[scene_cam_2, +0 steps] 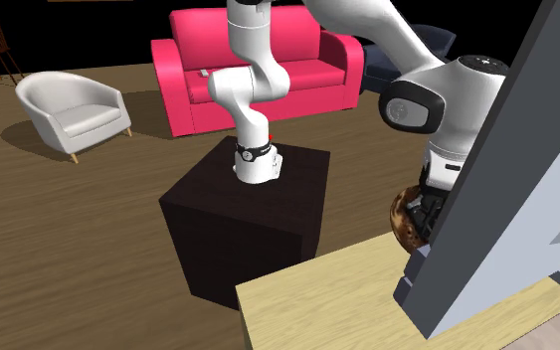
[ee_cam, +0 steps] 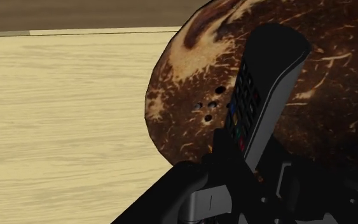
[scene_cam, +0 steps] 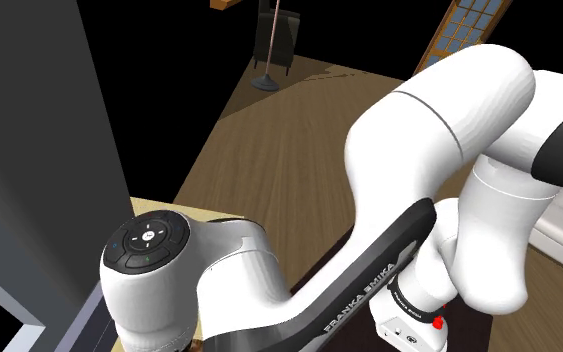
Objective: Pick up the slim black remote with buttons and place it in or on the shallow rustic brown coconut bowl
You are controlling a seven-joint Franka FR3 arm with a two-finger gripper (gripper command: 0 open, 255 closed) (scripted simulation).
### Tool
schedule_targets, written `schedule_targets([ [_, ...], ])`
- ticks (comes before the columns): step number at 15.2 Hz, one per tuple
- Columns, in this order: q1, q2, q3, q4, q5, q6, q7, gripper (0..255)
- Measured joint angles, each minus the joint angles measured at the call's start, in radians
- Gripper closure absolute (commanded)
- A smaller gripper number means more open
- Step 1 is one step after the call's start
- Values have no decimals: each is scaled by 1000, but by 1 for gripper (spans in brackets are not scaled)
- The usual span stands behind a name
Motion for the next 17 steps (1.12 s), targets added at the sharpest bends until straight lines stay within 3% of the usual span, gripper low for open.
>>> schedule_targets([
  [7, 5, 13, -4, -3, -10, 19, 7, 255],
  [8, 4, 13, -4, -3, -9, 18, 6, 0],
  [14, 5, 18, -4, -7, -10, 18, 7, 0],
  [17, -8, -24, 7, 13, 17, -39, -13, 0],
])
